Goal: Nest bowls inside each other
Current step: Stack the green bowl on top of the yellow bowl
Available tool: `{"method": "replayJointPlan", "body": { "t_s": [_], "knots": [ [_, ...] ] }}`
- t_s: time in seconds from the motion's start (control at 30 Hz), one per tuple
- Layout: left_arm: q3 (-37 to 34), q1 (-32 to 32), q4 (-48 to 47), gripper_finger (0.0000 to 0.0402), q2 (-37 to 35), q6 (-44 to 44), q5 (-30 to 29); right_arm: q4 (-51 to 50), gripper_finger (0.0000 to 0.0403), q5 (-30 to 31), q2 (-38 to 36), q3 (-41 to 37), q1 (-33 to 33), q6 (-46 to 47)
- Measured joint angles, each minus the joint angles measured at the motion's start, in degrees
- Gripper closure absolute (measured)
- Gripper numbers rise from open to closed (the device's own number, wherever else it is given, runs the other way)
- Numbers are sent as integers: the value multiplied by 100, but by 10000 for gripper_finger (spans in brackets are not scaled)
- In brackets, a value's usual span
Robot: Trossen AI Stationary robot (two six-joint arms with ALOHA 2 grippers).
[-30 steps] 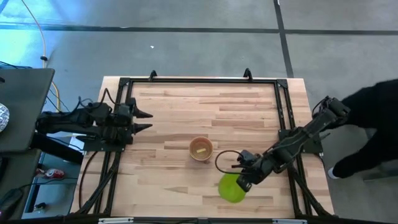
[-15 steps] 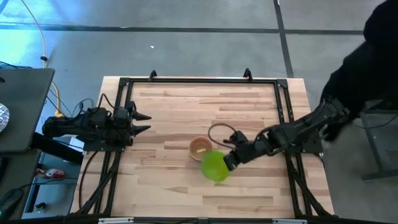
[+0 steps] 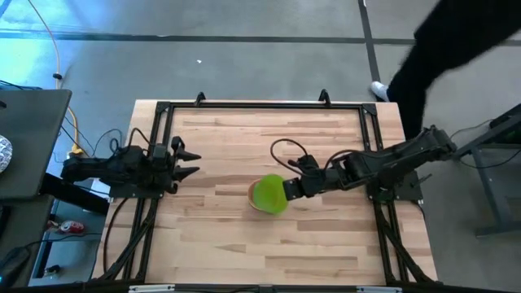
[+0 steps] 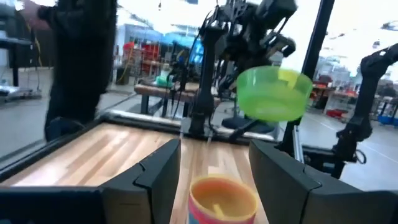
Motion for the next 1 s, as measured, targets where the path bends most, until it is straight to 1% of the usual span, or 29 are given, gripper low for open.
{"method": "replayJointPlan", "body": {
  "t_s": [0.1, 0.27, 0.47, 0.7, 0.87, 1.0],
  "knots": [
    [-186, 0, 547, 220, -3, -2, 1, -26, 403, 14, 29, 0, -76, 70],
    [-511, 0, 1194, 220, -5, 0, -23, 8, 403, 48, 110, 0, -210, 177],
    [-528, 0, 1120, 220, 0, 146, -54, 56, 403, -2, 254, 0, -364, 178],
    [-526, 0, 660, 220, 2, 147, -36, 81, 403, -34, 502, 0, -556, 396],
    [-526, 0, 483, 220, 2, 176, -71, 70, 403, -505, 765, 0, -655, 652],
    [-526, 0, 370, 220, 2, 317, -153, 126, 403, -652, 905, 0, -727, 844]
  ]
}}
